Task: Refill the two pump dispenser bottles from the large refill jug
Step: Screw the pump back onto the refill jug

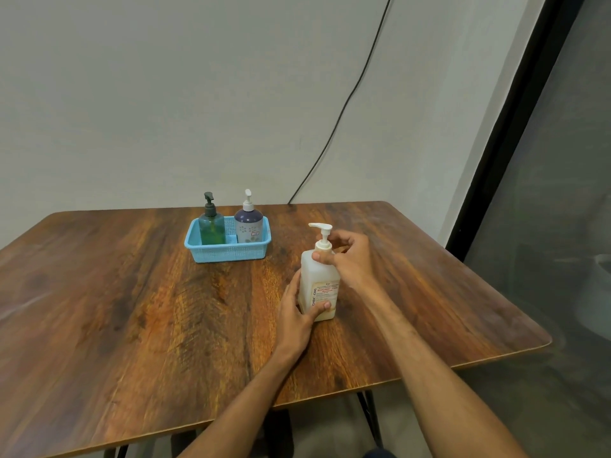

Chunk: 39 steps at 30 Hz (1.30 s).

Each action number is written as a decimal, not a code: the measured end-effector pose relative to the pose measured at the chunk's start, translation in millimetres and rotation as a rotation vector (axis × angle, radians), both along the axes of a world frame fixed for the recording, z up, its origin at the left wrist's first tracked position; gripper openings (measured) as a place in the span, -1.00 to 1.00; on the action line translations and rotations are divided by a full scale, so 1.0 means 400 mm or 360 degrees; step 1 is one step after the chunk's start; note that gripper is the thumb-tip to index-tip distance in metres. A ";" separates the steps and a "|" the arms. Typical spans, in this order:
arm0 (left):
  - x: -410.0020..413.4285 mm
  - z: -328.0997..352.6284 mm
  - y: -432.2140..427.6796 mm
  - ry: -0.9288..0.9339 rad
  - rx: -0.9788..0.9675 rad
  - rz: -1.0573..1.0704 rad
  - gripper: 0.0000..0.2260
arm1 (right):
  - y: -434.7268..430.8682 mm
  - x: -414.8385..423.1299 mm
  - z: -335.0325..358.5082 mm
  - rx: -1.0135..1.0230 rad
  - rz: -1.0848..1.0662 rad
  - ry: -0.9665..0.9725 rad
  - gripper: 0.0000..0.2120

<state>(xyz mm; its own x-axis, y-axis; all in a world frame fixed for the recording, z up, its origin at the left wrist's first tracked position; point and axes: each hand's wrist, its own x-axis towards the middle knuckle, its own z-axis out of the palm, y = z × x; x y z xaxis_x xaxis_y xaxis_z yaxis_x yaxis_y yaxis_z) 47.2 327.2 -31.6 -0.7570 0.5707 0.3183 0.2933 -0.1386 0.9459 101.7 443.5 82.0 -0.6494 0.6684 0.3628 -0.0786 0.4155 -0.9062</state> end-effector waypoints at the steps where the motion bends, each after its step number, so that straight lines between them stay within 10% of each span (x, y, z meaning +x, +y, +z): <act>1: 0.000 0.002 0.000 -0.0002 0.0006 -0.0007 -0.29 | -0.002 -0.004 0.000 0.0006 -0.0019 0.0007 -0.74; 27: -0.010 0.039 -0.031 -0.0104 -0.0086 -0.0196 -0.08 | 0.014 0.128 -0.063 -0.0305 0.0370 -0.0234 -0.28; 39: -0.244 0.098 0.015 0.0153 -0.0417 -0.0482 -0.33 | 0.166 -0.029 -0.123 -0.0223 0.0640 -0.0355 -0.22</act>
